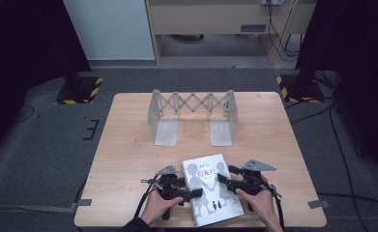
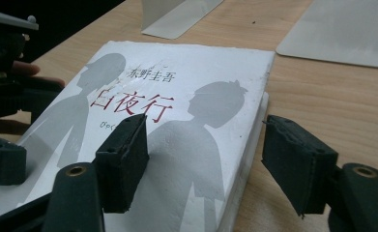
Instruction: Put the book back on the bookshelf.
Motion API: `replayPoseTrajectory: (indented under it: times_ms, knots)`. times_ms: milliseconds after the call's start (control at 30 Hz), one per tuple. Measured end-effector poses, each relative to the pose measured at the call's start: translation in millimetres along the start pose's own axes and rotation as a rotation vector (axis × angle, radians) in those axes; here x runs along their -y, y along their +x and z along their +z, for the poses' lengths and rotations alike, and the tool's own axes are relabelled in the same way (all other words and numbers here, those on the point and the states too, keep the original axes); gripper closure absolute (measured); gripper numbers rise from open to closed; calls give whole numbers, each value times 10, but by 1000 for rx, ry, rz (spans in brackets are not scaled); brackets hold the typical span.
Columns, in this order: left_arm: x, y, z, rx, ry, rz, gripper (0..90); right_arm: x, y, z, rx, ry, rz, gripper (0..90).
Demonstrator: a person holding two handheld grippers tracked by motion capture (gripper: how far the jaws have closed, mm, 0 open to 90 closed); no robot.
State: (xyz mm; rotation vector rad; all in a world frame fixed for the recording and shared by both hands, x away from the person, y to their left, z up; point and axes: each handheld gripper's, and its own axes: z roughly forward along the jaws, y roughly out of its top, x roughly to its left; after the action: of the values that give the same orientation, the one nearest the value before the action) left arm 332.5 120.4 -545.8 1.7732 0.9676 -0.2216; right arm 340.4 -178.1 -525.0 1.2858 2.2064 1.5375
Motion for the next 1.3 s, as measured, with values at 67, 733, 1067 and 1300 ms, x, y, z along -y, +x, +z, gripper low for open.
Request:
replayPoseTrajectory:
  times_ms: [67, 733, 1067, 1300]
  knots:
    - [1, -1, 1, -1, -2, -2, 45, 11, -21, 9, -4, -1, 20, 305]
    - [-9, -1, 1, -9, -8, -15, 57, 10, -12, 164, -79, 23, 151, 281]
    - [-55, 21, -41, -23, 15, -40, 105, -78, 10, 113, -56, 6, 130, 429]
    - [-188, -33, -166, -54, -72, -4, 202, -161, 47, 58, -54, -108, 111, 491]
